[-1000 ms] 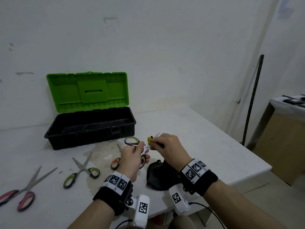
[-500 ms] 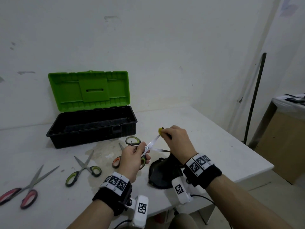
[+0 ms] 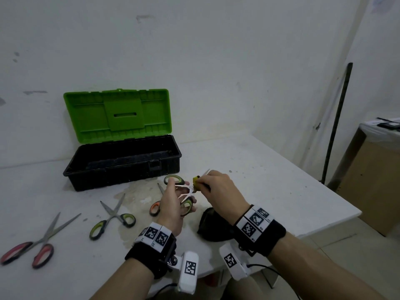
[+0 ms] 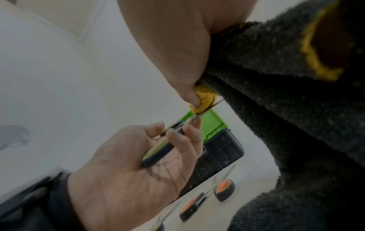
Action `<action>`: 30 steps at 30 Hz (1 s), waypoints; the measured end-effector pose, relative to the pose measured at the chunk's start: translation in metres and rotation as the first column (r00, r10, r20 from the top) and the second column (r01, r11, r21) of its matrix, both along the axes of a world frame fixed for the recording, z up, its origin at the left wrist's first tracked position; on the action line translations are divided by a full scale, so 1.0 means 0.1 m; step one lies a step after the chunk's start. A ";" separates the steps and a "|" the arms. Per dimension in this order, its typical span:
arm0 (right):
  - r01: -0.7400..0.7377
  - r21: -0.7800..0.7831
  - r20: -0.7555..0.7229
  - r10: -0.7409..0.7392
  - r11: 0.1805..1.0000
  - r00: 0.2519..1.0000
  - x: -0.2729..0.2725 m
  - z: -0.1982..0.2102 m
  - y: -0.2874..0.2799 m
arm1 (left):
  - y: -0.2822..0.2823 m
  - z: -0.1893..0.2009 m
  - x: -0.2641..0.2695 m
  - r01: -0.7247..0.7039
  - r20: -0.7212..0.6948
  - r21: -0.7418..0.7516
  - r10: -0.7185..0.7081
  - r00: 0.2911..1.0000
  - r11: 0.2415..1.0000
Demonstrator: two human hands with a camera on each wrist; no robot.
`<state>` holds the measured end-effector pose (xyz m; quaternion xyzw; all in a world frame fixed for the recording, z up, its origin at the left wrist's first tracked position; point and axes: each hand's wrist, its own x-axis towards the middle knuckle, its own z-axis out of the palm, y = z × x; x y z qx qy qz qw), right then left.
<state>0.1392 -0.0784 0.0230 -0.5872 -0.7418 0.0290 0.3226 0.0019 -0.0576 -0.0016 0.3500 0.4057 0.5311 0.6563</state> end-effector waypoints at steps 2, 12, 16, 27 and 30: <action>-0.049 -0.006 0.033 0.049 0.999 0.998 -0.05 0.04 -0.04 | -0.01 0.00 0.00 0.002 -0.021 0.004 -0.001 1.000 1.000; -0.131 -0.107 0.200 0.150 0.986 0.968 -0.10 0.23 -0.16 | 0.00 -0.08 0.02 0.008 -0.126 0.053 -0.001 0.992 0.999; -0.147 -0.116 0.238 0.171 0.982 0.956 -0.21 0.22 -0.17 | 0.00 -0.13 0.10 0.038 -0.112 0.092 -0.028 0.993 0.995; -0.126 -0.078 0.171 0.138 0.989 0.976 -0.14 0.25 -0.21 | 0.00 -0.09 0.08 0.019 -0.141 0.119 -0.002 0.990 0.993; -0.087 -0.051 0.145 0.094 0.995 0.985 -0.04 0.26 -0.18 | -0.01 -0.08 0.05 0.004 -0.133 0.104 0.010 0.991 0.995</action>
